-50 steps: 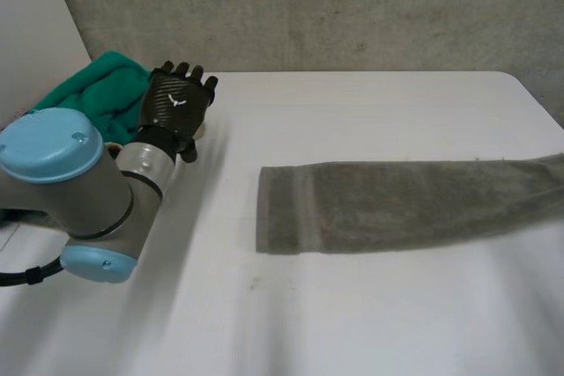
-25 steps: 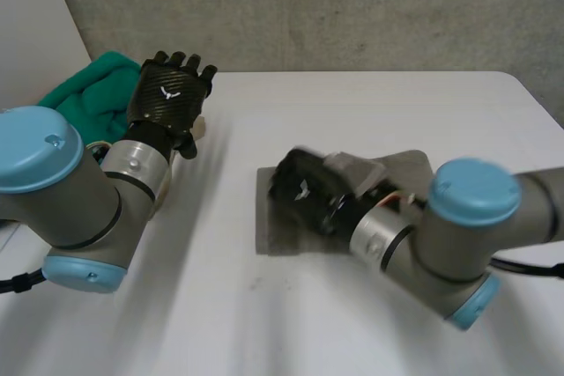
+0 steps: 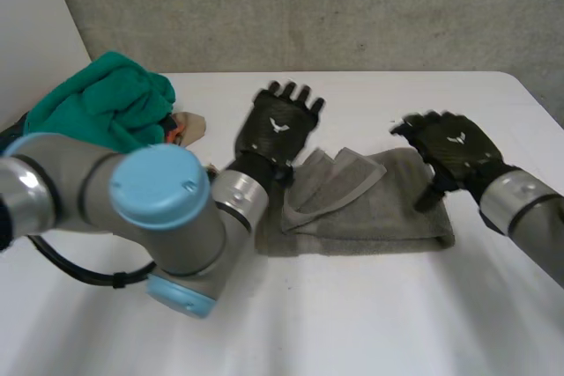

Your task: Fold the laundry.

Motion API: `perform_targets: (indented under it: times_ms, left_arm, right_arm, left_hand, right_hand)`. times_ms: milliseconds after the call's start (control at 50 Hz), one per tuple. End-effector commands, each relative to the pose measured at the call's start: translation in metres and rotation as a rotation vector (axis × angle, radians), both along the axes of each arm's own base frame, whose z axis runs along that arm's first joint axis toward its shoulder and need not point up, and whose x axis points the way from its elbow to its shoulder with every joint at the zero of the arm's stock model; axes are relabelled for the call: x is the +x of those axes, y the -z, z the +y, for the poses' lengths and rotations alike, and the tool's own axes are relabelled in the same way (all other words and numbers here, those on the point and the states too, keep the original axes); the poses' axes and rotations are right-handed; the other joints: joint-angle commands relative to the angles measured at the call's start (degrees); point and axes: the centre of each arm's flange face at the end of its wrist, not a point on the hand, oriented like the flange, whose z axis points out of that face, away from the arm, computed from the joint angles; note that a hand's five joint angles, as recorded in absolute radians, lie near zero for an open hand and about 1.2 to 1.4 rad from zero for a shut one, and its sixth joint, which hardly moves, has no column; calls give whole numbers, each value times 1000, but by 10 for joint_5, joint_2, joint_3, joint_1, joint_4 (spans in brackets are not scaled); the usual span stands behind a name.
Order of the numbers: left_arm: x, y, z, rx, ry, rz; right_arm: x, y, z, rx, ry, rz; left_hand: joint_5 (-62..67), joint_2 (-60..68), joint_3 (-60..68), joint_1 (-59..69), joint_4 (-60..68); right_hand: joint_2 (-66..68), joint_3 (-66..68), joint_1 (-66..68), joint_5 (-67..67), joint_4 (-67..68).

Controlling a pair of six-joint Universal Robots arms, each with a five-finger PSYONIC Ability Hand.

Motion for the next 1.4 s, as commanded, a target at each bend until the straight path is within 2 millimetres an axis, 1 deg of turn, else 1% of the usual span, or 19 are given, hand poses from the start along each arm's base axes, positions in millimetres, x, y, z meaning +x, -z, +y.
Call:
perform_targets:
  times_ms: [20,100,160,260,400,460,520,540,560,600,640,660,780,820,940,1040,1200,1300,1400]
  left_arm:
    - [-16,21,11,30,47,-20]
    - [-25,30,8,39,53,-18]
    - [-28,38,5,47,53,-23]
    - [-34,57,-1,77,50,-50]
    - [-32,73,-11,107,4,-81]
    - [-28,77,-20,103,-76,-96]
    - [-14,76,-37,62,-239,-146]
    - [-9,76,-42,47,-277,-170]
    - [3,75,-52,22,-351,-224]
    - [16,75,-58,11,-402,-277]
    - [26,73,-55,3,-405,-329]
    - [27,72,-51,4,-394,-330]
    - [17,47,-14,45,-259,-215]
    - [16,41,-9,60,-244,-185]
    - [15,14,-1,50,-224,-105]
    - [13,7,-4,34,-217,-82]
    - [-3,9,0,78,-70,-7]
    - [-16,34,-2,138,-25,7]
    - [-28,51,-20,134,-37,8]
  right_arm:
    - [-12,20,10,-2,-12,191]
    - [-12,24,13,4,-18,208]
    - [-13,27,13,9,-17,208]
    - [-10,43,15,61,-31,216]
    - [-15,46,10,61,28,246]
    - [-16,45,8,57,41,252]
    - [-16,45,8,55,43,252]
    - [-16,45,8,54,44,254]
    - [-16,45,8,55,44,253]
    - [-16,44,7,54,45,253]
    - [-16,44,7,52,45,253]
    - [-16,44,7,52,45,253]
    - [-16,45,9,59,46,257]
    - [-16,45,9,62,44,256]
    - [-16,46,11,68,39,256]
    - [-14,48,13,74,29,253]
    - [-4,47,21,68,-8,251]
    - [2,48,24,60,-25,253]
    - [11,55,28,71,-53,260]
  left_hand:
    - [22,31,27,38,33]
    - [37,46,42,53,48]
    - [47,56,52,63,58]
    - [79,88,84,95,90]
    - [100,108,104,115,110]
    - [126,135,131,142,137]
    - [142,150,146,158,152]
    - [140,149,144,156,150]
    - [138,147,143,154,149]
    - [130,139,134,146,140]
    - [127,135,131,142,137]
    - [127,135,131,142,137]
    - [120,128,124,136,130]
    - [115,123,119,131,125]
    - [96,105,101,112,107]
    - [71,80,76,87,81]
    - [74,83,79,90,85]
    - [79,88,84,95,90]
    - [89,98,94,105,100]
  right_hand:
    - [91,95,103,77,82]
    - [167,171,179,153,158]
    - [174,178,186,160,165]
    - [177,181,189,163,169]
    - [177,181,189,163,169]
    - [177,181,189,163,169]
    - [177,181,189,163,169]
    - [177,181,189,163,169]
    - [177,181,189,163,169]
    - [177,181,189,163,169]
    - [177,181,189,163,169]
    - [177,181,189,163,169]
    - [177,181,189,163,169]
    - [177,181,189,163,169]
    - [179,183,191,165,170]
    - [187,191,199,173,179]
    - [218,222,229,204,209]
    - [235,238,246,220,226]
    - [253,257,265,239,244]
